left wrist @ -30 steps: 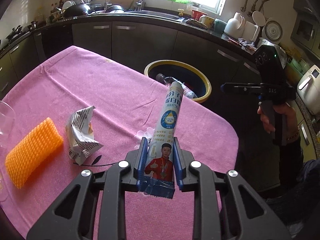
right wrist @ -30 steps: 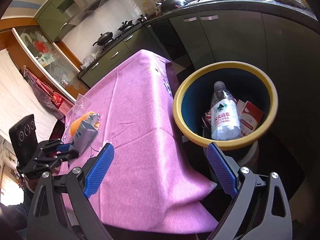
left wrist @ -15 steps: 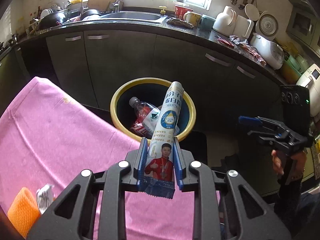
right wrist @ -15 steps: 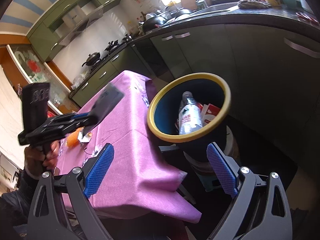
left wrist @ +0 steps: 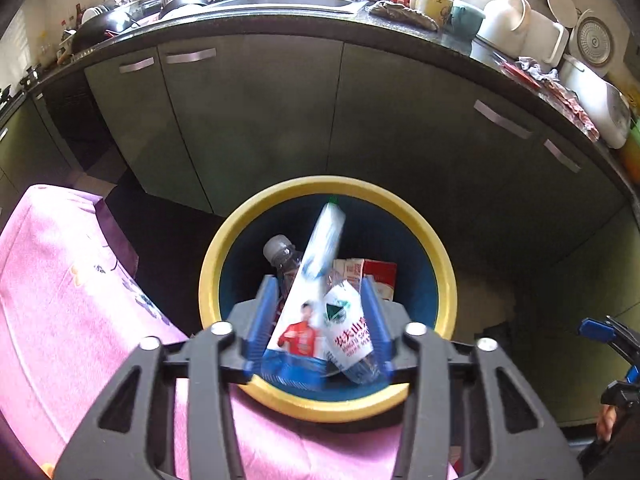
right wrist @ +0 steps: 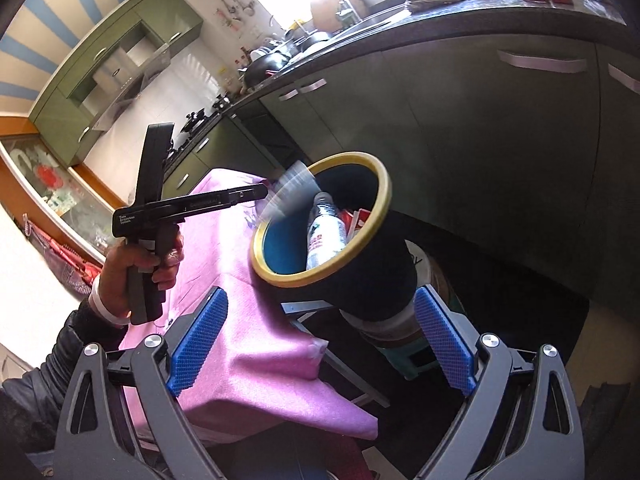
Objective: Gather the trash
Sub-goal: 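Carry the toothpaste tube over the bin and open the left gripper, then grasp the crumpled foil wrapper with the right gripper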
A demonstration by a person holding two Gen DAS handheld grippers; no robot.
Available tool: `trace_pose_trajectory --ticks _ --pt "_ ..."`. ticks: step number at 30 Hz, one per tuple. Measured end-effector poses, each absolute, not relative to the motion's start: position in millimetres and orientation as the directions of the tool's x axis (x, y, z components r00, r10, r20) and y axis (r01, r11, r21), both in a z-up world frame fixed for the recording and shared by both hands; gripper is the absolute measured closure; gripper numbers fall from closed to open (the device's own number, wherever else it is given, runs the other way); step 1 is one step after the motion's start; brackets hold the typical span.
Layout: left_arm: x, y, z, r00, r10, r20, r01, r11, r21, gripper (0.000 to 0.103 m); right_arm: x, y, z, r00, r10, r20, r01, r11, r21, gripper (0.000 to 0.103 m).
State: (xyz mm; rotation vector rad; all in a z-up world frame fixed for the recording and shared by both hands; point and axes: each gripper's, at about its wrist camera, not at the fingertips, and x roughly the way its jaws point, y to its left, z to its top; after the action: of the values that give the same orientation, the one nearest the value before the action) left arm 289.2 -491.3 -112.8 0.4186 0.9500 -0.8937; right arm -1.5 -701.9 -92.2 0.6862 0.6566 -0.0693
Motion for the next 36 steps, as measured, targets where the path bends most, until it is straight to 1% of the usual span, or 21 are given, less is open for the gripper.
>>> trace_pose_trajectory --ticks 2,6,8,13,18,19,20,26,30,33,36 --pt "284.6 -489.4 -110.5 0.278 -0.477 -0.834 0.81 0.583 -0.063 0.055 -3.9 -702.5 -91.1 0.802 0.148 -0.578 0.266 0.779 0.568 0.01" --pt "266.6 -470.2 -89.3 0.289 -0.527 -0.799 0.813 0.575 -0.086 0.054 -6.2 -701.3 -88.5 0.804 0.136 -0.579 0.274 0.779 0.564 0.01" --pt "253.8 -455.6 -73.2 0.303 -0.566 -0.767 0.821 0.563 -0.091 0.045 -7.0 -696.8 -84.3 0.806 0.128 -0.578 0.272 0.787 0.553 0.01" --pt "211.4 -396.8 -24.2 0.359 -0.666 -0.654 0.834 0.544 -0.095 0.033 -4.9 -674.0 -72.3 0.819 0.132 -0.558 0.231 0.815 0.532 0.01" --pt "179.1 -332.1 15.8 0.447 -0.708 -0.547 0.809 0.581 -0.091 0.022 11.3 -642.2 -56.2 0.817 0.159 -0.554 0.164 0.857 0.488 0.01" --pt "172.4 -317.1 21.9 0.468 -0.709 -0.527 0.802 0.591 -0.084 0.018 16.3 -633.0 -52.8 0.814 0.169 -0.556 0.144 0.869 0.474 0.01" --pt "165.3 -303.1 27.7 0.491 -0.705 -0.512 0.794 0.604 -0.069 0.015 21.7 -623.4 -50.2 0.81 0.178 -0.559 0.122 0.881 0.457 0.01" --pt "131.1 -223.8 48.3 0.642 -0.639 -0.423 0.709 0.705 0.013 0.008 60.3 -553.7 -38.5 0.758 0.247 -0.604 -0.04 0.942 0.334 0.01" --pt "121.3 -170.8 56.1 0.713 -0.585 -0.386 0.633 0.774 -0.003 0.007 88.8 -504.7 -38.8 0.704 0.297 -0.645 -0.159 0.951 0.264 0.01" --pt "114.8 -126.8 57.9 0.759 -0.542 -0.362 0.569 0.822 -0.038 0.007 109.0 -472.4 -39.2 0.666 0.331 -0.668 -0.244 0.943 0.225 0.01" --pt "106.9 -83.3 57.8 0.82 -0.462 -0.336 0.473 0.879 -0.054 0.007 129.6 -440.8 -40.5 0.638 0.351 -0.686 -0.327 0.929 0.172 0.01"
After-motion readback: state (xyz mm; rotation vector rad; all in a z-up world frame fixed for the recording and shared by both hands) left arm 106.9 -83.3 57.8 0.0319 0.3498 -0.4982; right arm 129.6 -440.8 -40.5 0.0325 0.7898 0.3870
